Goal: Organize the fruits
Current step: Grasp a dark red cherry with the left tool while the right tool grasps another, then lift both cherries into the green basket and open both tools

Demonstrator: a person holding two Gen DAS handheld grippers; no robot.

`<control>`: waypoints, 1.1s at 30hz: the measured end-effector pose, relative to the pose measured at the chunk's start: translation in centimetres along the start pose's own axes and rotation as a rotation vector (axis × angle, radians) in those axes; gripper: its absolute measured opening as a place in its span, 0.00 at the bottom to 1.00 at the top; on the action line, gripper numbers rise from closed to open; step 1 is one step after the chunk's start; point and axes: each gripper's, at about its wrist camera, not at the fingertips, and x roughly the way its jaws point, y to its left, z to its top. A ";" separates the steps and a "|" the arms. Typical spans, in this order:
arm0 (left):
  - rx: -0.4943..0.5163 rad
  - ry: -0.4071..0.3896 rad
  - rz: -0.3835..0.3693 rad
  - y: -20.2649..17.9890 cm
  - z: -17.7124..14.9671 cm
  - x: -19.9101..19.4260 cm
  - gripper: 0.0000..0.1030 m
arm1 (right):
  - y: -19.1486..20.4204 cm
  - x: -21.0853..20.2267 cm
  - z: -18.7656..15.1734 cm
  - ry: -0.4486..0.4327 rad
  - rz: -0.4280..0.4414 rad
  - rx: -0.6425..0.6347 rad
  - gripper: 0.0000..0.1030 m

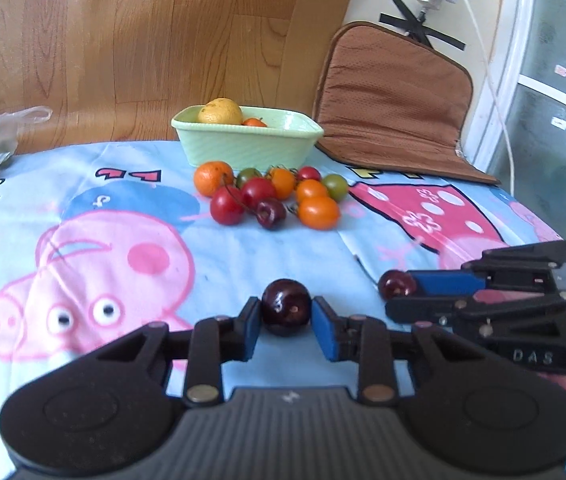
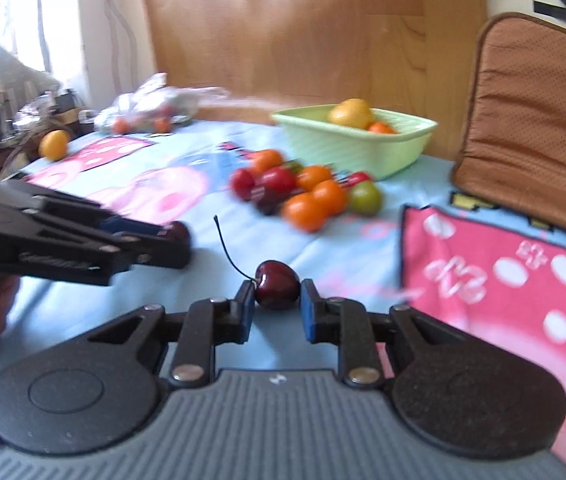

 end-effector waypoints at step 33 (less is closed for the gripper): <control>0.017 -0.006 0.132 -4.4 -3.3 -3.0 0.43 | 4.6 -3.3 -4.6 -0.053 -0.091 0.035 0.32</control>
